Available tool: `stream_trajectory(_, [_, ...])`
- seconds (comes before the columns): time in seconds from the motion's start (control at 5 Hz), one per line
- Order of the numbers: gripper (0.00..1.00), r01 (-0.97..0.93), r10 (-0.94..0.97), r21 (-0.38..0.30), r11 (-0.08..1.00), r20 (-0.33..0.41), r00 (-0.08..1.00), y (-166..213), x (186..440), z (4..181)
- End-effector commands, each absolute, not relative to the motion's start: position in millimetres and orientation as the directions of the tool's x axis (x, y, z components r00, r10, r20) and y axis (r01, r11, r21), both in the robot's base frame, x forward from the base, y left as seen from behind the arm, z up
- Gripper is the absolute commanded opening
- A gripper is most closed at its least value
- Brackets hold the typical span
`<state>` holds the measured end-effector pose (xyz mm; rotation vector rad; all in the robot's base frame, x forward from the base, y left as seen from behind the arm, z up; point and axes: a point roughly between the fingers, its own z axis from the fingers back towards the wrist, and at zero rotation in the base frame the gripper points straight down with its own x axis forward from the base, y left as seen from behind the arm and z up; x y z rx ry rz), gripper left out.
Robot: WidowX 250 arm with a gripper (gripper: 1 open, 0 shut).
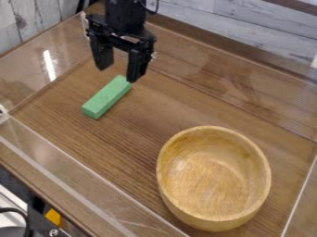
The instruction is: Put the green block in the brown bowl
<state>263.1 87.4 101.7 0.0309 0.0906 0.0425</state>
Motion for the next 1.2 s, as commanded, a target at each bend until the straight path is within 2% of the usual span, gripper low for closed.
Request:
stream_trajectory(0.0, [1.00,-0.045,0.048,0.056,0.997,-0.047,0.998,95,263,111.4])
stream_trajectory(1.0, [1.00,-0.061,0.067,0.087,0.994,-0.077,0.995,115,261,82.7])
